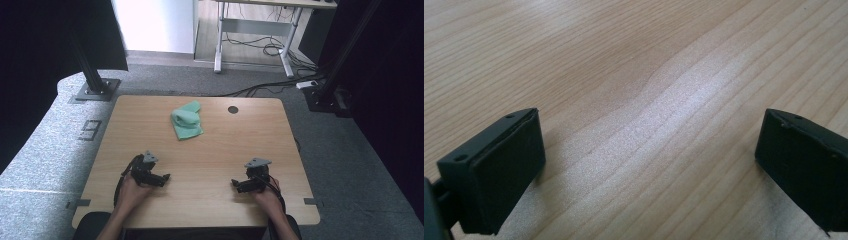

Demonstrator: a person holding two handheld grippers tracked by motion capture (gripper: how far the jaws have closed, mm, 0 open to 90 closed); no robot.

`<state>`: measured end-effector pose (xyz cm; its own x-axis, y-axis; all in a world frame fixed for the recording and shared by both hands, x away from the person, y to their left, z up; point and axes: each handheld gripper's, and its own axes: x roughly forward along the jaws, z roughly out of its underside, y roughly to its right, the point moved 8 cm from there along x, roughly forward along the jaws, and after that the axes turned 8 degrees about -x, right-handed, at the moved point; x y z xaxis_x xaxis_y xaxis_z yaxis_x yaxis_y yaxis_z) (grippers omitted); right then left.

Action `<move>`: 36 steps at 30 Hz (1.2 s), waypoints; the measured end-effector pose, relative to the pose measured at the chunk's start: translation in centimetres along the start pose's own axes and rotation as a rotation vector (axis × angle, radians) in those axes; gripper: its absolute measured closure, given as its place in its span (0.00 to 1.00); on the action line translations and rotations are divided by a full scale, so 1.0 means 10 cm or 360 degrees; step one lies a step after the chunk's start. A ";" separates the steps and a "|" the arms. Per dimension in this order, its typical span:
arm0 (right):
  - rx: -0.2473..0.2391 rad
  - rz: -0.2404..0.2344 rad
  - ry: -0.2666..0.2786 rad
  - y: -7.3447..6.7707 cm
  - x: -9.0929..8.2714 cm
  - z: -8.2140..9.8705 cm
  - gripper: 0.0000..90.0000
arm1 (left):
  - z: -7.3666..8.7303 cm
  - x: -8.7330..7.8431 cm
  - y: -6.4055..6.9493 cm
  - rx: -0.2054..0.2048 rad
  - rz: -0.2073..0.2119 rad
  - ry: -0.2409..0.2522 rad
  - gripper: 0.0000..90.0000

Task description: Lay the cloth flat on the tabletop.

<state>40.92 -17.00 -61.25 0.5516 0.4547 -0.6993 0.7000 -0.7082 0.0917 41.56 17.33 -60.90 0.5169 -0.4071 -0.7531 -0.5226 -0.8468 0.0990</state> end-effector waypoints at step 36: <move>0.0021 0.0021 -0.0003 0.00 -0.01 0.01 0.00 | -0.04 -0.01 0.04 -0.0017 0.0040 -0.0021 0.04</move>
<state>40.88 -17.11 -61.25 0.5597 0.4442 -0.6996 0.6867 -0.7212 0.0915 41.57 16.87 -60.56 0.4947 -0.4239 -0.7587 -0.5279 -0.8401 0.1251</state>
